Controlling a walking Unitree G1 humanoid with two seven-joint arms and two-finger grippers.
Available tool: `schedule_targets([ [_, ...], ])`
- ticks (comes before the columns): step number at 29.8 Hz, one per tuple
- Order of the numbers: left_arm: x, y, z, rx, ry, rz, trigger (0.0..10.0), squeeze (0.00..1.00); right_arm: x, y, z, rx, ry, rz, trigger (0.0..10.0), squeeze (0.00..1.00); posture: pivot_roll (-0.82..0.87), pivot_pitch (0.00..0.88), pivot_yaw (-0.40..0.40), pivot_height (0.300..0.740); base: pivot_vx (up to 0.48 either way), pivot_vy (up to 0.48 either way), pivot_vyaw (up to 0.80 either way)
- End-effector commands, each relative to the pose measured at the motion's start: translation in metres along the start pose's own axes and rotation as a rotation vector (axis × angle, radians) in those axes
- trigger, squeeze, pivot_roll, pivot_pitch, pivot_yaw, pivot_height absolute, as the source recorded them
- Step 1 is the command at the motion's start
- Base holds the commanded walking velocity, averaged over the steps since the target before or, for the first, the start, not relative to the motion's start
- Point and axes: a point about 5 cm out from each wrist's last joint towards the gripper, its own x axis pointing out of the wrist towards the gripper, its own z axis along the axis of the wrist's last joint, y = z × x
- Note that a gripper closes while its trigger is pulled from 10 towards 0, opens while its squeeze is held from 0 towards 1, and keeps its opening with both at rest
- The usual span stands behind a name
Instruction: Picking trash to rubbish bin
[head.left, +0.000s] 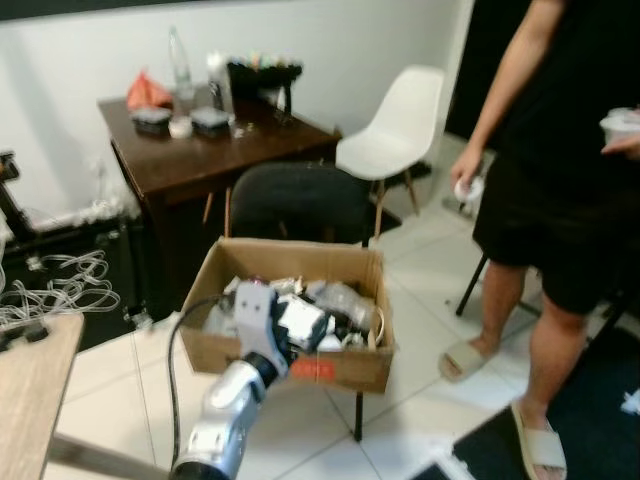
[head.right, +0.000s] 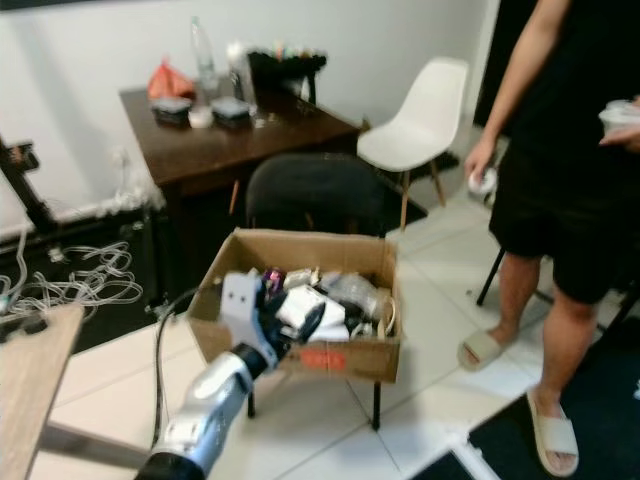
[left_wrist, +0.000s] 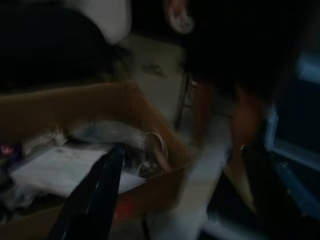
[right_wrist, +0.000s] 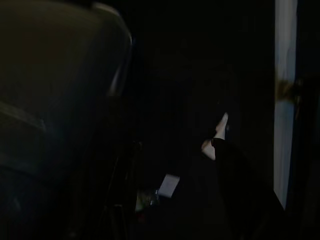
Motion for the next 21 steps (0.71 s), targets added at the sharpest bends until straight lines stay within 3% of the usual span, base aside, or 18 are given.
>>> schedule_targets([
  [1, -0.013, 0.013, -0.027, 0.106, 0.148, 0.043, 10.0, 0.00, 0.000, 0.007, -0.003, 0.003, 0.008, 0.023, 10.0, 0.00, -0.10, 0.080, 0.048, 0.740, 0.000, 0.000, 0.00],
  [2, -0.013, 0.013, -0.027, 0.106, 0.148, 0.043, 10.0, 0.00, 0.000, 0.007, -0.003, 0.003, 0.008, 0.023, 10.0, 0.00, -0.10, 0.080, 0.048, 0.740, 0.000, 0.000, 0.00],
  [4, -0.034, 0.020, -0.071, 0.312, 0.423, 0.071, 10.0, 0.00, 0.000, 0.008, -0.003, 0.007, 0.006, 0.026, 10.0, 0.00, -0.10, 0.081, 0.050, 0.740, 0.000, 0.000, 0.00],
  [5, -0.034, 0.020, -0.071, 0.312, 0.423, 0.071, 10.0, 0.00, 0.000, 0.008, -0.003, 0.007, 0.006, 0.026, 10.0, 0.00, -0.10, 0.081, 0.050, 0.740, 0.000, 0.000, 0.00],
  [7, -0.064, 0.029, -0.106, 0.460, 0.638, 0.100, 10.0, 0.00, 0.000, 0.008, -0.003, 0.015, 0.003, 0.031, 10.0, 0.00, -0.11, 0.082, 0.053, 0.740, 0.000, 0.000, 0.00],
  [8, -0.064, 0.029, -0.106, 0.460, 0.638, 0.100, 10.0, 0.00, 0.000, 0.008, -0.003, 0.015, 0.003, 0.031, 10.0, 0.00, -0.11, 0.082, 0.053, 0.740, 0.000, 0.000, 0.00],
  [10, -0.094, 0.037, -0.130, 0.537, 0.797, 0.128, 10.0, 0.00, 0.000, 0.008, -0.003, 0.009, 0.000, 0.038, 10.0, 0.00, -0.11, 0.085, 0.055, 0.740, 0.000, 0.000, 0.00],
  [11, -0.094, 0.037, -0.130, 0.537, 0.797, 0.128, 10.0, 0.00, 0.000, 0.008, -0.003, 0.009, 0.000, 0.038, 10.0, 0.00, -0.11, 0.085, 0.055, 0.740, 0.000, 0.000, 0.00],
  [13, -0.136, 0.044, -0.155, 0.483, 0.958, 0.190, 10.0, 0.00, 0.000, 0.009, -0.004, -0.003, -0.002, 0.047, 10.0, 0.00, -0.11, 0.087, 0.053, 0.740, 0.000, 0.000, 0.37],
  [14, -0.136, 0.044, -0.155, 0.483, 0.958, 0.190, 10.0, 0.00, 0.000, 0.009, -0.004, -0.003, -0.002, 0.047, 10.0, 0.00, -0.11, 0.087, 0.053, 0.740, 0.000, 0.000, 0.74],
  [16, -0.173, 0.044, -0.174, 0.382, 1.074, 0.262, 10.0, 0.00, 0.000, 0.009, -0.005, -0.010, -0.001, 0.052, 10.0, 0.00, -0.11, 0.088, 0.053, 0.740, 0.000, 0.000, 0.73],
  [17, -0.173, 0.044, -0.174, 0.382, 1.074, 0.262, 10.0, 0.00, 0.000, 0.009, -0.005, -0.010, -0.001, 0.052, 10.0, 0.00, -0.11, 0.088, 0.053, 0.740, 0.000, 0.000, 0.74],
  [18, -0.189, 0.043, -0.181, 0.318, 1.118, 0.306, 10.0, 0.00, 0.000, 0.009, -0.005, -0.012, 0.000, 0.052, 10.0, 0.00, -0.11, 0.088, 0.051, 0.740, 0.000, 0.000, 0.74],
  [19, -0.189, 0.043, -0.181, 0.318, 1.118, 0.306, 10.0, 0.00, 0.000, 0.009, -0.005, -0.012, 0.000, 0.052, 10.0, 0.00, -0.11, 0.088, 0.051, 0.740, 0.000, 0.000, 0.74],
  [20, -0.206, 0.039, -0.189, 0.242, 1.163, 0.349, 10.0, 0.00, 0.000, 0.009, -0.006, -0.012, 0.001, 0.053, 10.0, 0.00, -0.11, 0.088, 0.049, 0.740, 0.000, 0.000, 0.74],
  [21, -0.206, 0.039, -0.189, 0.242, 1.163, 0.349, 10.0, 0.00, 0.000, 0.009, -0.006, -0.012, 0.001, 0.053, 10.0, 0.00, -0.11, 0.088, 0.049, 0.740, 0.000, 0.000, 0.74],
])
